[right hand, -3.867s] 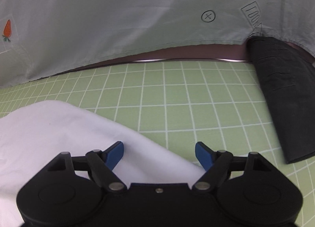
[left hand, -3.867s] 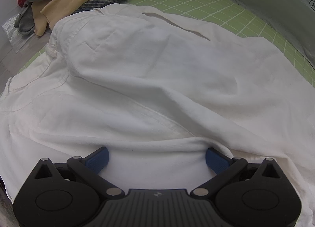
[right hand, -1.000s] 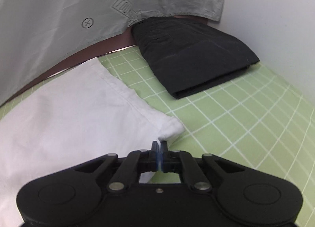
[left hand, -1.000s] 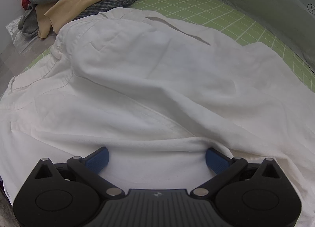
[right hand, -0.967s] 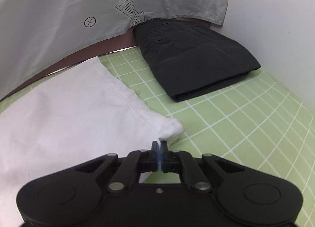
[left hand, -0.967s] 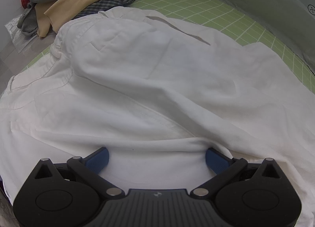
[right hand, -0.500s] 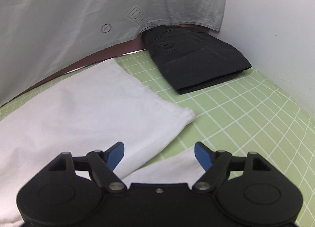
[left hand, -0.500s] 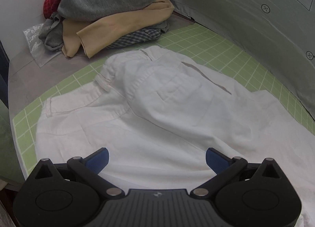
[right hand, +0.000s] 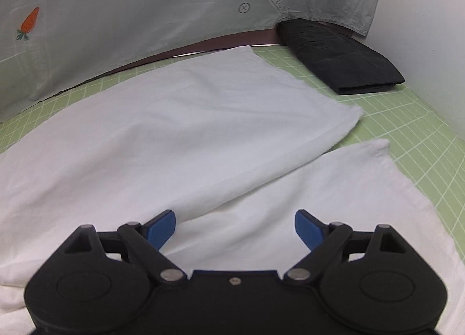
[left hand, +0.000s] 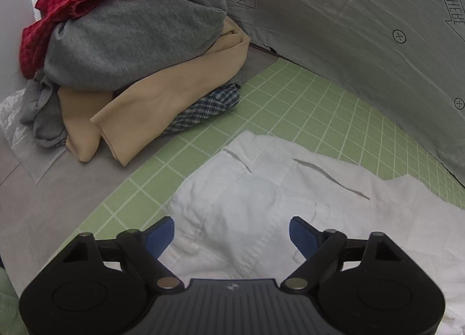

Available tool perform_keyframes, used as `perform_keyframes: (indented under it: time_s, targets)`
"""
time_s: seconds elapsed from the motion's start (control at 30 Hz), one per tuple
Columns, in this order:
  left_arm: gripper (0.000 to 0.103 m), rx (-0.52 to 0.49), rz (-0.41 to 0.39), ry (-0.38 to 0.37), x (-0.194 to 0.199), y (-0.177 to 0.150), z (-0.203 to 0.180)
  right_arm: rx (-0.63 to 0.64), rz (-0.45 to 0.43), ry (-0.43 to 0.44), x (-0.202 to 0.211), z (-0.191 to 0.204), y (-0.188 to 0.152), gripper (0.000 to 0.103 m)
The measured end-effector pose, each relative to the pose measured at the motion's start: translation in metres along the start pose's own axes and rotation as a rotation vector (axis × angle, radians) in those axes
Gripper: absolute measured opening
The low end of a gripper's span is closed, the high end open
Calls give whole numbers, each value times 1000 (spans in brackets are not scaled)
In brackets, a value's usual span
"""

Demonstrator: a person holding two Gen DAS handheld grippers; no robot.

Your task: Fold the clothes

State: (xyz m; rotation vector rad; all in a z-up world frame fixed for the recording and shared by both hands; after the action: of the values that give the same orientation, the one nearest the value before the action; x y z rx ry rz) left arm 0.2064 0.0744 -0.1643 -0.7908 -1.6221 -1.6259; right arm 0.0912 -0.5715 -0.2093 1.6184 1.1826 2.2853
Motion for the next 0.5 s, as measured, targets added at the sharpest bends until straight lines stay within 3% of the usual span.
perform_keyframes:
  time_s: [0.1,0.17,0.3,0.4,0.5]
  targets:
    - [62,-14,2,-70,-22,19,9,-11,-2,-12,0,27,-9,90]
    - [59,-33,-1,-105,-38,33,13,-26,-5,-28,-2,40,-13,90]
    - [59,-62,17,-169,-76,54,15,-85,0,-72,-9,58,-14,90]
    - [59,-72,48,-259,-100,64,7,-130,9,-104,-9,65,-13,90]
    - [56,-89,62,-325,-115,67,-4,-90,9,-118,-4,72,-14,90]
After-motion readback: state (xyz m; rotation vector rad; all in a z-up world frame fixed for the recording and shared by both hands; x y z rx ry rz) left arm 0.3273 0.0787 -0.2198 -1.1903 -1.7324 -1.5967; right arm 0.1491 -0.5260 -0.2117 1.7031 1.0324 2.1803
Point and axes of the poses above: each gripper's, at about its wrist camera, not at the fingertips, and x roughly against the way its jaws point, z to its left, y to its top, the point moved 10 cm from there along -x, roughly the way its jaws point, and after that the axes turned 15 degrees about -x, right-handed, at the moved point
